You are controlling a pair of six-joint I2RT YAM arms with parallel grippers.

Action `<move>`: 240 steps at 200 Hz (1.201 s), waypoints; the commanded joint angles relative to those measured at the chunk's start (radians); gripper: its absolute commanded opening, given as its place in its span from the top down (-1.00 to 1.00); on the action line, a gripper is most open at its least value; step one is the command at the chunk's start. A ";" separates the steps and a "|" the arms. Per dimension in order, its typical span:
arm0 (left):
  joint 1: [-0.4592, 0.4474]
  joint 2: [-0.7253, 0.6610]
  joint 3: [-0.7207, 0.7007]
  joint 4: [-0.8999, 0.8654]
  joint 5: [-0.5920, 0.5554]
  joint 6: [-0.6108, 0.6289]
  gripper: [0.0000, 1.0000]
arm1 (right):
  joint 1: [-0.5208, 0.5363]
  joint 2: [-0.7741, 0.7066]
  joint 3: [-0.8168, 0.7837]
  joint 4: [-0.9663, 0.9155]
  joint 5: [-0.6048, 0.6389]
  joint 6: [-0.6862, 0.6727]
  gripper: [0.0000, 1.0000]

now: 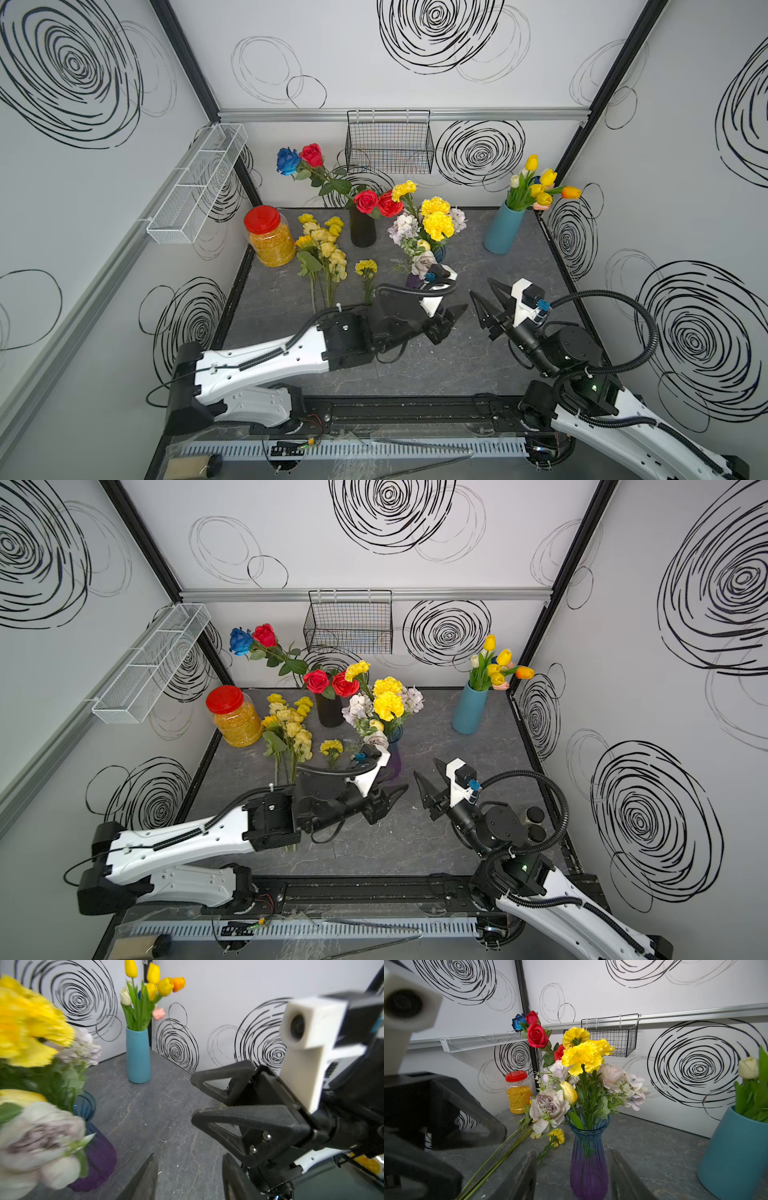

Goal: Pick out yellow flowers from the vase
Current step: Pick up the flower from the vase.

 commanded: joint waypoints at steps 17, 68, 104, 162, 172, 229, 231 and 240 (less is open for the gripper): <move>0.033 0.139 0.131 0.037 -0.134 -0.071 -0.05 | -0.008 -0.056 -0.011 -0.013 0.033 -0.006 -0.15; 0.138 0.181 0.114 0.082 -0.204 -0.187 -0.09 | -0.008 -0.070 -0.015 -0.008 0.029 -0.004 -0.15; 0.205 0.198 0.118 0.083 -0.199 -0.216 -0.14 | -0.008 -0.078 -0.022 0.002 0.029 -0.002 -0.16; 0.247 0.243 0.170 0.061 -0.285 -0.180 -0.17 | -0.011 -0.084 -0.027 0.011 0.028 -0.006 -0.19; 0.248 0.254 0.182 0.061 -0.309 -0.161 -0.17 | -0.011 -0.085 -0.027 0.011 0.027 -0.006 -0.19; 0.264 0.310 0.214 0.133 -0.440 -0.092 -0.16 | -0.012 -0.085 -0.024 0.011 0.012 -0.002 -0.20; 0.264 0.313 0.216 0.137 -0.442 -0.090 -0.16 | -0.013 -0.086 -0.024 0.011 0.011 -0.002 -0.20; 0.268 0.324 0.219 0.158 -0.442 -0.081 -0.16 | -0.014 -0.085 -0.023 0.011 0.008 -0.002 -0.20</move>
